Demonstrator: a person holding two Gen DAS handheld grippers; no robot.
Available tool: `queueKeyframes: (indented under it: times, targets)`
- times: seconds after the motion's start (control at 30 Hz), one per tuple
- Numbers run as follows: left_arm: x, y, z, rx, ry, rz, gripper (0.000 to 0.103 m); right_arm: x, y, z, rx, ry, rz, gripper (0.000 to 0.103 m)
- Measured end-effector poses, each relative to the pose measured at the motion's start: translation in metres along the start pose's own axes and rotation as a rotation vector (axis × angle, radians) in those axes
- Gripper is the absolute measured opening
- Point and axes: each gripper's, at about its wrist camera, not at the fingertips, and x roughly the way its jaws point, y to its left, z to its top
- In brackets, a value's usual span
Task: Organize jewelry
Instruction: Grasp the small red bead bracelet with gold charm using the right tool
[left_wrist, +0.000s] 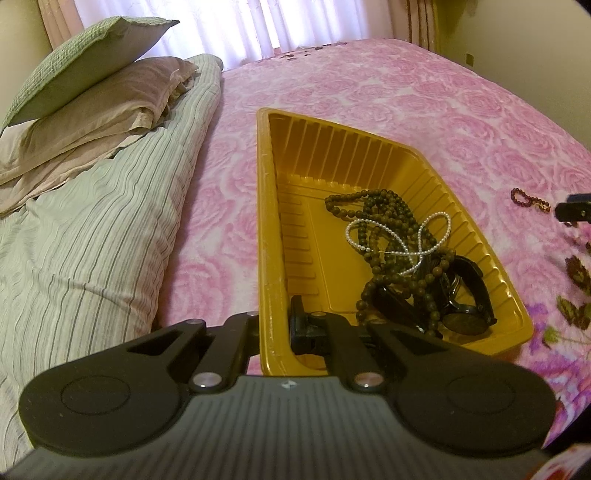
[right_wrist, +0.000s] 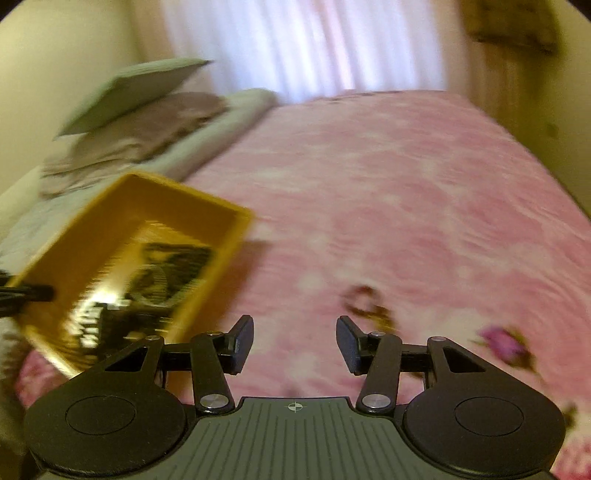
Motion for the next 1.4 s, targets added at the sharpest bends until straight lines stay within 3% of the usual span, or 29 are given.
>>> queueKeyframes:
  times: [0.17, 0.43, 0.5, 0.87, 1.23, 1.4]
  targets:
    - [0.0, 0.0, 0.0, 0.002, 0.0, 0.001, 0.003, 0.001, -0.026, -0.006, 0.015, -0.005, -0.084, 0.05]
    - [0.0, 0.0, -0.001, 0.004, 0.002, 0.004, 0.003, 0.025, -0.028, 0.001, -0.052, 0.004, -0.091, 0.048]
    - [0.0, 0.001, 0.0, 0.005, 0.002, 0.004, 0.003, 0.033, -0.028, 0.002, -0.072, 0.024, -0.09, 0.031]
    - [0.0, 0.0, 0.0, 0.008, 0.004, 0.007, 0.003, 0.045, -0.041, 0.0, -0.033, 0.066, -0.084, 0.004]
    - [0.0, -0.001, 0.0, 0.01, 0.004, 0.008, 0.003, 0.0, -0.05, 0.001, -0.005, -0.021, -0.133, 0.004]
    - [0.001, -0.001, 0.001, 0.01, 0.004, 0.009, 0.003, -0.002, -0.068, -0.007, 0.044, 0.044, -0.187, 0.004]
